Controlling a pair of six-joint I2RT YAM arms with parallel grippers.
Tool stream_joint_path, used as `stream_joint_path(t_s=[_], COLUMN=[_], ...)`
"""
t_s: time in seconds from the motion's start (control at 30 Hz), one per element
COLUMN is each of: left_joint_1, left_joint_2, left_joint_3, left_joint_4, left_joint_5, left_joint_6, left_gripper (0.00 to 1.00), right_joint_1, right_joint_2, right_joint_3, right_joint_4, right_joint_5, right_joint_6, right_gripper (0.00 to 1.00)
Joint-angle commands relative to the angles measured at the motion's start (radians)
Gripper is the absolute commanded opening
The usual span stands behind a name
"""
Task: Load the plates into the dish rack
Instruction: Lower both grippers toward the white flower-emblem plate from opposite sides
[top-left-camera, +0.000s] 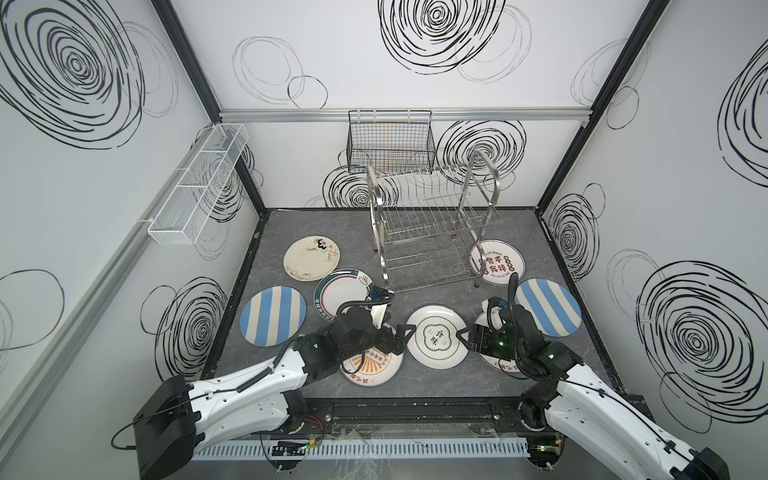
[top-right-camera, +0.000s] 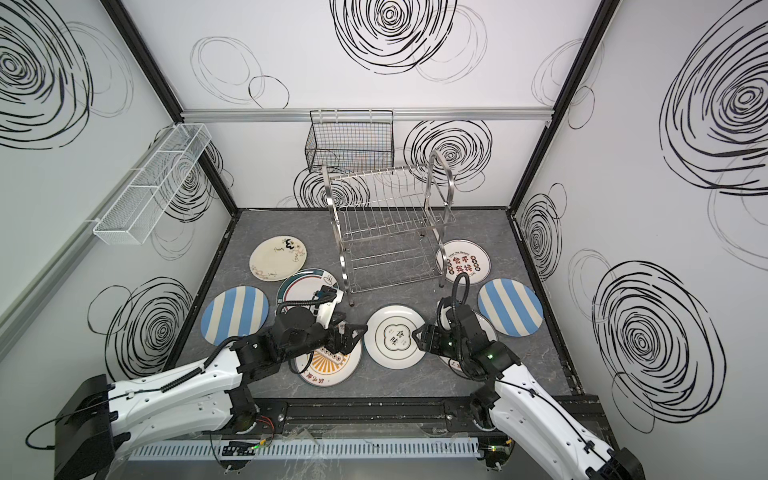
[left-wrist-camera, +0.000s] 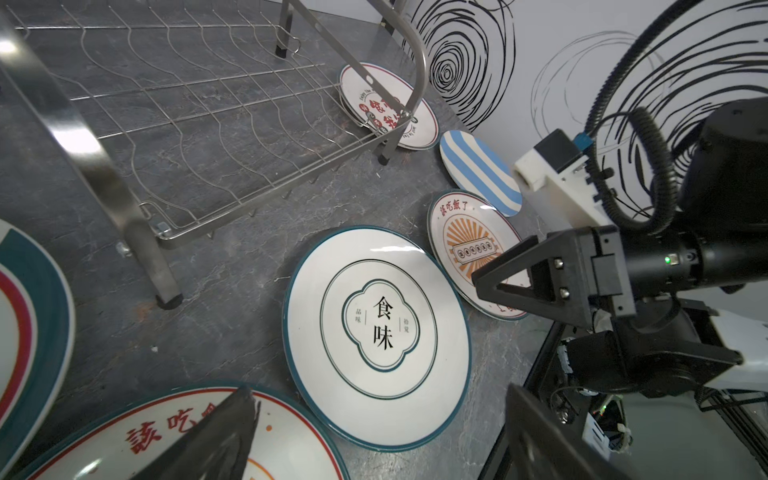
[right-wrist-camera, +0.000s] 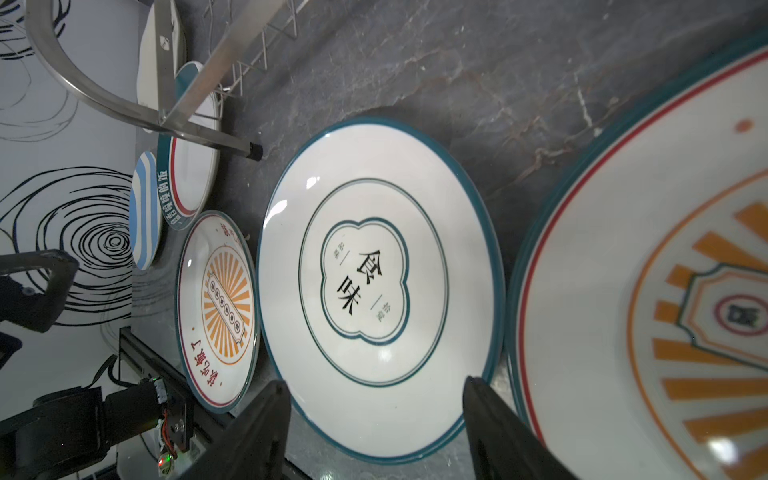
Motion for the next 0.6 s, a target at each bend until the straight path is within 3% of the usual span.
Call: stream_joint_path(t_s=[0.0,0.37,0.57], left_joint_1=[-0.003,-0.005,0.0], left_joint_2=[0.022,0.084,0.127], left_joint_3=[-0.014,-0.03,-0.029], left_joint_4=[0.088,0.124,0.146], left_joint_5=[0.025,0.076,0.11], left_joint_6=[0.019,0.037,0.048], left_gripper=[0.96,0.96,0.96], right_joint_1=[0.03,0.036,0.037], right_joint_2=[-0.048,-0.113,-0.147], right_joint_3=[-0.04,-0.113,-0.191], right_joint_4=[-0.009,-0.009,0.085], right_joint_5=[-0.034,-0.017,-0.022], right_joint_6=[0.085,0.213,0.283], right_gripper=[0.7,0.64,0.62])
